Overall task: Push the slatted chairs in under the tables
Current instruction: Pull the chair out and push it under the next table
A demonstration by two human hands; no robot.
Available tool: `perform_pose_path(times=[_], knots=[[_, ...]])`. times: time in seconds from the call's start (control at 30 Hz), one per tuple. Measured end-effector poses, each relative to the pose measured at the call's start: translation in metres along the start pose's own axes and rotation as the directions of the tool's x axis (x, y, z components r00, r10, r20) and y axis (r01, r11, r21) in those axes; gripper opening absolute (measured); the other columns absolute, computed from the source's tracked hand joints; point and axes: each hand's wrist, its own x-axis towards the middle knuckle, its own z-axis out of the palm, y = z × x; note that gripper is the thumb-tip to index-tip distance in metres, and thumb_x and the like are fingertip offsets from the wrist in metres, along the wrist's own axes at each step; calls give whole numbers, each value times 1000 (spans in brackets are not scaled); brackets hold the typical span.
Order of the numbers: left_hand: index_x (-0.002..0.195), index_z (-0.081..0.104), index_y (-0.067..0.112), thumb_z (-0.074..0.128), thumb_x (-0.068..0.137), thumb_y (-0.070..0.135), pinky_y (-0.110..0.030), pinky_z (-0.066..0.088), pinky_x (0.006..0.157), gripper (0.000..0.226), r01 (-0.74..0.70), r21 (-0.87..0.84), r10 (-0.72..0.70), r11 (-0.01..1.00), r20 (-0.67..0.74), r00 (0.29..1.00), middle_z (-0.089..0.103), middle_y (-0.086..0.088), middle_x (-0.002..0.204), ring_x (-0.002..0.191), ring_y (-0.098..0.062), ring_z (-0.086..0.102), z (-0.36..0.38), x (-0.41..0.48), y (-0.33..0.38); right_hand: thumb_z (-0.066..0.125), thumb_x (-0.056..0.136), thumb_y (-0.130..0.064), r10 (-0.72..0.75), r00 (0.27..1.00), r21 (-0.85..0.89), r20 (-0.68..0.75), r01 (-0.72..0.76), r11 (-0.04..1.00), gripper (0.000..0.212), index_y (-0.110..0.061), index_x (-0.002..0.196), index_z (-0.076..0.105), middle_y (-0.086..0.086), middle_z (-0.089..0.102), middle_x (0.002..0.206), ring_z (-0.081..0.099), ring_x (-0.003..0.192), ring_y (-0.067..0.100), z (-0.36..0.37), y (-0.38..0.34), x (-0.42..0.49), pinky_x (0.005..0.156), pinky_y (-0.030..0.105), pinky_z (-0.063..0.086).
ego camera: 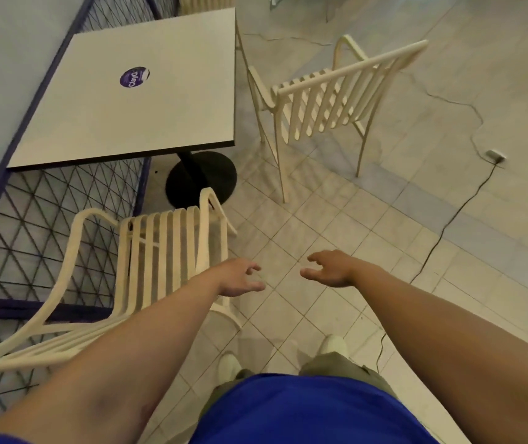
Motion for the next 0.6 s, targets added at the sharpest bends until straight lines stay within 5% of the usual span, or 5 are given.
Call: perform_pose_path(times=[0.6], knots=[[148, 44, 23, 66, 91, 50, -34, 42, 104, 68, -100, 47, 98, 994, 39, 994, 49, -4, 148, 131, -21, 50, -52, 112, 148, 43, 96, -61, 87, 995, -2, -57, -88, 996, 73, -14, 152, 33, 6, 36, 157, 36, 142, 26, -127, 123, 13, 115, 40, 29]])
